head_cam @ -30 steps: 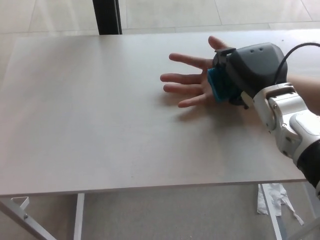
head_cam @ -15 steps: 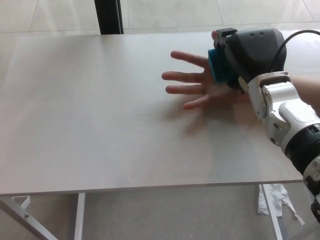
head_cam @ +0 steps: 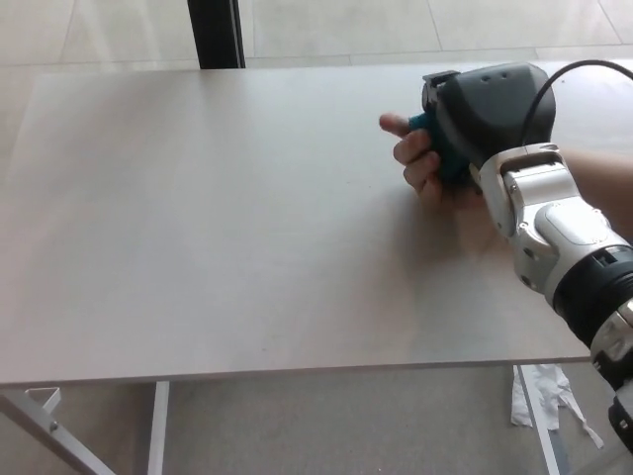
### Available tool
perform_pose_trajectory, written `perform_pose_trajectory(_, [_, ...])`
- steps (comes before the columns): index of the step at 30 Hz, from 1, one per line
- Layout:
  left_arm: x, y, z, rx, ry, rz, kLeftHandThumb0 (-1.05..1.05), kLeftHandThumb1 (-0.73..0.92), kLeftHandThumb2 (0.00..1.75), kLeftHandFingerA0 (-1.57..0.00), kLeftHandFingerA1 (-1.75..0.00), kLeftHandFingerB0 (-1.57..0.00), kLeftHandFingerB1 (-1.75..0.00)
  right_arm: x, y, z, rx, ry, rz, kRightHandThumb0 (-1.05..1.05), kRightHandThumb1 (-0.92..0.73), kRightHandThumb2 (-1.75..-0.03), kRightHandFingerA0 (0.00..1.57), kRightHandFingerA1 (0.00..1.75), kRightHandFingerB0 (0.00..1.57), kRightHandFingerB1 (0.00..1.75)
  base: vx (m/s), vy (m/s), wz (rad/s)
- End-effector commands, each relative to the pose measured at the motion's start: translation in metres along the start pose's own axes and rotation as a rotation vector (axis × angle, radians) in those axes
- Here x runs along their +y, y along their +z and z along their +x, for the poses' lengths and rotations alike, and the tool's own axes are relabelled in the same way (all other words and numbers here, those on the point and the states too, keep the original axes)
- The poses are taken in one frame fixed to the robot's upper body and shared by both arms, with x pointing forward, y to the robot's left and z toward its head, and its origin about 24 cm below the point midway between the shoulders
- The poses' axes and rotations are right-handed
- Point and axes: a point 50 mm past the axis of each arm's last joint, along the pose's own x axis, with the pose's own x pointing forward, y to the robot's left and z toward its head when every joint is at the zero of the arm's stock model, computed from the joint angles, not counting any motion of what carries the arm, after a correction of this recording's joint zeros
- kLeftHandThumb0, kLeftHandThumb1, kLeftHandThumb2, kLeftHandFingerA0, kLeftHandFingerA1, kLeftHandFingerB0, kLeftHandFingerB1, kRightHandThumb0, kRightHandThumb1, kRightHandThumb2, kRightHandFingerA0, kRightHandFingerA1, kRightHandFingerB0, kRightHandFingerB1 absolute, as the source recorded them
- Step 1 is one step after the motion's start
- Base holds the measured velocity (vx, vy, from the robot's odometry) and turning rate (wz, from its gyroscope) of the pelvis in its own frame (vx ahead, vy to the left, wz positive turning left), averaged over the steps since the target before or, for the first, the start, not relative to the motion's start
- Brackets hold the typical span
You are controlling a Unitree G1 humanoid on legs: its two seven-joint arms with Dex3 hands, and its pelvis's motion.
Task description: The robot uses its right hand to pick up a cube kept in the middle of the desk infront of it and hands it to a person
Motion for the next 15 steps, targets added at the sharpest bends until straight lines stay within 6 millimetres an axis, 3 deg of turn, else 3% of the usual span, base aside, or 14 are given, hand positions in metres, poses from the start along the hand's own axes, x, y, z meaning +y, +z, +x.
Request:
perform_pose_trajectory(1, [0.001,-0.001,-0.001,-0.014,-0.003,0.049,-0.71,0.59,0.99,-0.63,-0.63,-0.44,-0.55,0.024,-0.004,-0.01,0.062,0.234,-0.079,-0.56,-0.56,-0.58,0.17,0.49,0.23,0.31,0.0,0.0,0.0])
perform_pose_trajectory(2, [0.001,0.0,-0.001,-0.015,-0.001,0.046,-0.71,0.59,0.99,-0.62,-0.63,-0.44,-0.55,0.022,-0.003,-0.009,0.066,0.243,-0.078,-0.67,-0.39,-0.8,0.01,0.32,0.05,0.34,0.0,0.0,0.0])
perform_pose_trajectory(3, [0.001,0.0,-0.001,-0.013,-0.001,0.044,-0.71,0.59,0.99,-0.62,-0.63,-0.44,-0.55,0.021,-0.002,-0.008,0.071,0.256,-0.077,-0.67,-0.39,-0.8,0.01,0.32,0.05,0.34,0.0,0.0,0.0])
perform_pose_trajectory(4, [0.002,0.0,-0.001,-0.011,0.003,0.036,-0.7,0.58,0.99,-0.61,-0.63,-0.44,-0.55,0.019,-0.001,-0.008,0.066,0.251,-0.072,-0.77,-0.46,-0.82,0.0,0.14,0.12,0.1,0.0,0.0,0.0])
perform_pose_trajectory(5, [0.002,0.0,-0.001,-0.011,0.004,0.035,-0.7,0.58,0.99,-0.61,-0.63,-0.44,-0.55,0.018,-0.001,-0.008,0.066,0.251,-0.072,-0.77,-0.46,-0.82,0.0,0.14,0.12,0.1,0.0,0.0,0.0])
perform_pose_trajectory(6, [0.004,0.0,-0.002,-0.013,0.005,0.03,-0.73,0.74,0.62,-0.67,-0.53,-0.51,-0.42,0.011,0.001,-0.005,0.042,0.252,-0.059,-0.79,-0.48,-0.86,0.0,0.2,0.0,0.07,0.0,0.0,0.0])
perform_pose_trajectory(8, [0.004,-0.001,-0.002,-0.012,0.008,0.019,-0.73,0.73,0.62,-0.67,-0.52,-0.52,-0.42,-0.002,0.003,-0.003,0.014,0.246,-0.046,-0.8,-0.49,-0.88,0.0,0.22,0.0,0.07,0.0,0.0,0.0])
perform_pose_trajectory(10, [0.005,0.0,-0.002,-0.013,0.01,0.024,-0.73,0.73,0.62,-0.67,-0.52,-0.52,-0.42,-0.01,0.004,-0.002,0.002,0.247,-0.043,-0.8,-0.49,-0.88,0.0,0.22,0.0,0.07,0.0,0.0,0.0])
perform_pose_trajectory(12, [0.005,-0.001,-0.002,-0.005,0.01,0.045,-0.72,0.74,0.62,-0.67,-0.5,-0.52,-0.41,-0.031,0.0,-0.002,-0.021,0.211,0.008,-0.78,-0.49,-0.87,0.0,0.23,0.0,0.04,0.0,0.0,0.0])
perform_pose_trajectory(13, [0.005,-0.002,-0.002,-0.004,0.006,0.035,-0.73,0.73,0.62,-0.67,-0.51,-0.51,-0.42,-0.048,-0.004,-0.006,-0.044,0.156,0.065,-0.83,-0.32,-0.68,0.0,0.0,0.0,0.01,0.0,0.0,0.0])
perform_pose_trajectory(15, [0.004,-0.002,-0.002,-0.002,0.006,0.034,-0.72,0.74,0.62,-0.68,-0.51,-0.51,-0.42,-0.061,-0.009,-0.01,-0.059,0.108,0.094,-0.83,-0.32,-0.68,0.0,0.0,0.0,0.0,0.0,0.0,0.0])
